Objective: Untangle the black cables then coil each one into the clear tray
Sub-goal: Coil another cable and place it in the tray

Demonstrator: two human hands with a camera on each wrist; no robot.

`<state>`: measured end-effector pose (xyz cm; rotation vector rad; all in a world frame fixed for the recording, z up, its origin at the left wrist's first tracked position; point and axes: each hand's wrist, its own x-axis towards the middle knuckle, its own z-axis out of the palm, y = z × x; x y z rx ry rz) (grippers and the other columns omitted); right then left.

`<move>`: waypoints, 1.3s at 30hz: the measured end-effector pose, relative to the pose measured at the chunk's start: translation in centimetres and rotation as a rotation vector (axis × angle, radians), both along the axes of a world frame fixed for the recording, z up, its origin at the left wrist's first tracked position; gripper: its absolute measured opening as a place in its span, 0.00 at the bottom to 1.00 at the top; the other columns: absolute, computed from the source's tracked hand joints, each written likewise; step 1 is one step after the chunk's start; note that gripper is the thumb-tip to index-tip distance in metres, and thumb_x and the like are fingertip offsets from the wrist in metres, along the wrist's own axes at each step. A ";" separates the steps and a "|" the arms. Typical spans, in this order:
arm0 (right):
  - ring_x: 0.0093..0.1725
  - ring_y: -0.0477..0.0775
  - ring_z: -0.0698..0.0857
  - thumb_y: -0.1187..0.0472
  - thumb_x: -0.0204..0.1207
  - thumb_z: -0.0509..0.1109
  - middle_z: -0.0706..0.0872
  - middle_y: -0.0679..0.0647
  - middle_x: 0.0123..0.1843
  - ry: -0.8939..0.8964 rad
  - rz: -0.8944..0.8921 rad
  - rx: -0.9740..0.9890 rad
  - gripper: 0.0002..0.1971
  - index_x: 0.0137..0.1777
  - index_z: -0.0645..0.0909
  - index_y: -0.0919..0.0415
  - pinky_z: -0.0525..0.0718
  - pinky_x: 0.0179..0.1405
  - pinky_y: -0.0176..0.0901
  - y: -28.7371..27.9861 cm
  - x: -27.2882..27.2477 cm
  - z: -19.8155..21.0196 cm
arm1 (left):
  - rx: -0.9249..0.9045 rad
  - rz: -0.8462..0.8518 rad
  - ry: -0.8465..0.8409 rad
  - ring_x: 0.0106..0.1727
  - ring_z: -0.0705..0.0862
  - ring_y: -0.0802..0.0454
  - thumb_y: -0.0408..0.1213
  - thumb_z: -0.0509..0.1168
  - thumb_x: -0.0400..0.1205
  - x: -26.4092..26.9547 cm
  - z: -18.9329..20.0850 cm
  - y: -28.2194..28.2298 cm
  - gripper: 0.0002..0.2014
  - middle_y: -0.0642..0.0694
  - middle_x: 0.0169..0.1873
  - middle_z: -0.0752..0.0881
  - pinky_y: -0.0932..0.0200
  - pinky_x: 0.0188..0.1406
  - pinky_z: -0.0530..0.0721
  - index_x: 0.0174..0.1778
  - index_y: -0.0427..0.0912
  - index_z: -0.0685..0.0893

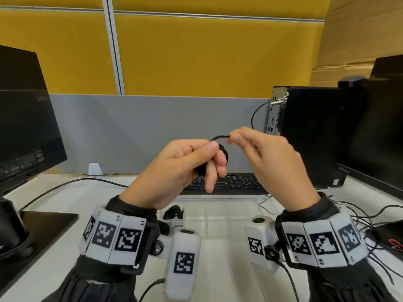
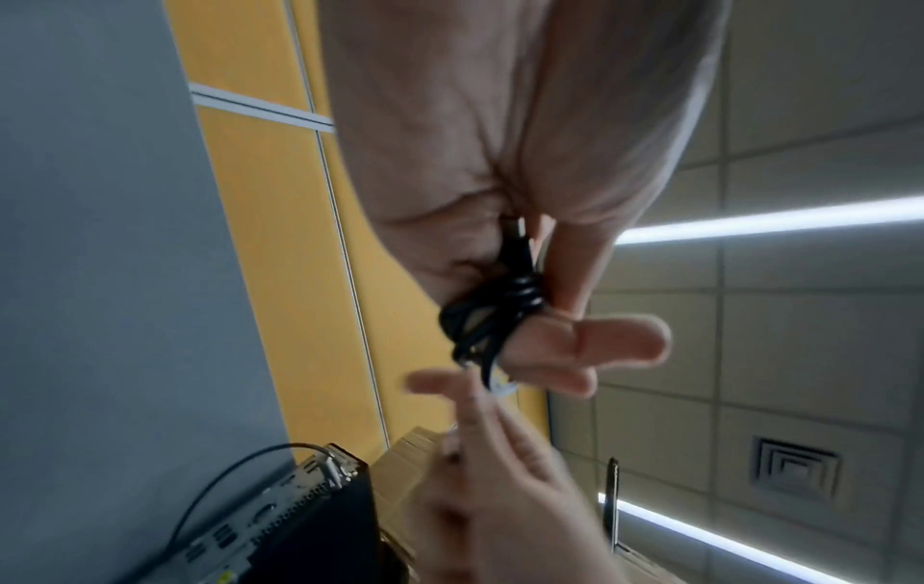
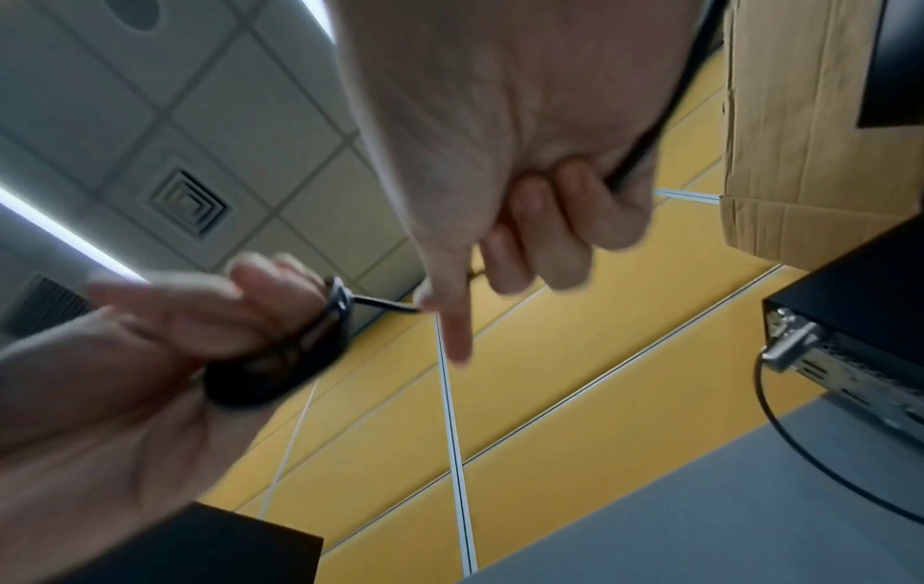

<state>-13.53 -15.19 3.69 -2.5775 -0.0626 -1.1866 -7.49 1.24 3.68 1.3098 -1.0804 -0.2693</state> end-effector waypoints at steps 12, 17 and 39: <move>0.31 0.45 0.74 0.48 0.84 0.53 0.74 0.46 0.28 0.535 0.207 -0.116 0.14 0.43 0.79 0.47 0.72 0.34 0.46 2.5 -1.3 0.6 | -0.211 0.397 0.105 0.54 0.87 0.48 0.44 0.45 0.88 1.5 -0.9 -1.2 0.23 0.40 0.46 0.91 0.62 0.55 0.82 0.45 0.40 0.84; 0.44 0.51 0.82 0.43 0.80 0.53 0.82 0.45 0.40 0.185 -0.004 -0.193 0.15 0.47 0.80 0.45 0.74 0.36 0.46 1.7 -1.8 1.1 | 0.216 0.392 -0.185 0.40 0.88 0.57 0.56 0.50 0.81 0.6 -1.3 -1.3 0.27 0.41 0.33 0.90 0.72 0.43 0.80 0.40 0.37 0.86; 0.27 0.38 0.75 0.43 0.80 0.55 0.77 0.33 0.25 0.335 0.239 -0.136 0.16 0.39 0.79 0.48 0.61 0.26 0.39 2.3 -2.7 1.4 | -0.035 0.508 -0.294 0.38 0.87 0.64 0.41 0.56 0.85 1.2 -1.3 -1.3 0.15 0.54 0.29 0.90 0.74 0.43 0.79 0.39 0.43 0.86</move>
